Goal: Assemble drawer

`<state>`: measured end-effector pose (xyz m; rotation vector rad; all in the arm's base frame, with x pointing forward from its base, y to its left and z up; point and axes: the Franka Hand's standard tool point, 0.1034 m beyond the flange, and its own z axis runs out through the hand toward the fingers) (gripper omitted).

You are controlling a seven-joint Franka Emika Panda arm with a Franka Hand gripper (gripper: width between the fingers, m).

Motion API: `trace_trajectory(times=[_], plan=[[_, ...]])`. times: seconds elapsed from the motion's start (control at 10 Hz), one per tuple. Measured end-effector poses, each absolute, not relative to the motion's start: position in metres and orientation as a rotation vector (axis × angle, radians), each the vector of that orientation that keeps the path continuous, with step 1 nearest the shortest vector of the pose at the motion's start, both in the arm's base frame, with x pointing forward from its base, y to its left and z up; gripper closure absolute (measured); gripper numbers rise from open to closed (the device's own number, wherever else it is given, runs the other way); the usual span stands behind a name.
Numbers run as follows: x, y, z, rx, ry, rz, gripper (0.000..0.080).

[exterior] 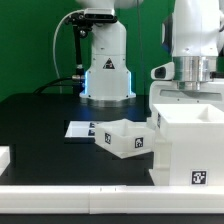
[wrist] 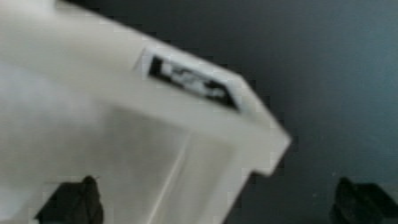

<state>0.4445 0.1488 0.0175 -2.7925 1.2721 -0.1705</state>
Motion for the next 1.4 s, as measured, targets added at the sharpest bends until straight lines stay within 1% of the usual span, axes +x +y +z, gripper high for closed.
trace_trajectory(times=[0.1,0.2,0.3,0.4,0.5,0.6,0.7,0.9,1.0,1.1,1.3,1.4], plan=[[0.444,0.149,0.017,-2.793,1.272,-0.170,0.0261],[0.444,0.149,0.017,-2.793,1.271,-0.170,0.0413],[0.444,0.149,0.017,-2.793,1.271,-0.170,0.0413],[0.444,0.149,0.017,-2.793,1.271,-0.170,0.0596],[0.444,0.149,0.017,-2.793,1.271,-0.170,0.0745],[0.444,0.150,0.019,-2.791,1.274,-0.156,0.0745],[0.442,0.154,0.025,-2.794,1.260,-0.123,0.0764],[0.434,0.150,0.047,-2.771,1.261,-0.087,0.0765],[0.427,0.144,0.061,-2.730,1.312,-0.058,0.0765],[0.424,0.135,0.074,-2.705,1.331,-0.055,0.0765],[0.429,0.100,0.099,-2.668,1.321,-0.074,0.0765],[0.436,0.082,0.105,-2.683,1.274,-0.100,0.0765]])
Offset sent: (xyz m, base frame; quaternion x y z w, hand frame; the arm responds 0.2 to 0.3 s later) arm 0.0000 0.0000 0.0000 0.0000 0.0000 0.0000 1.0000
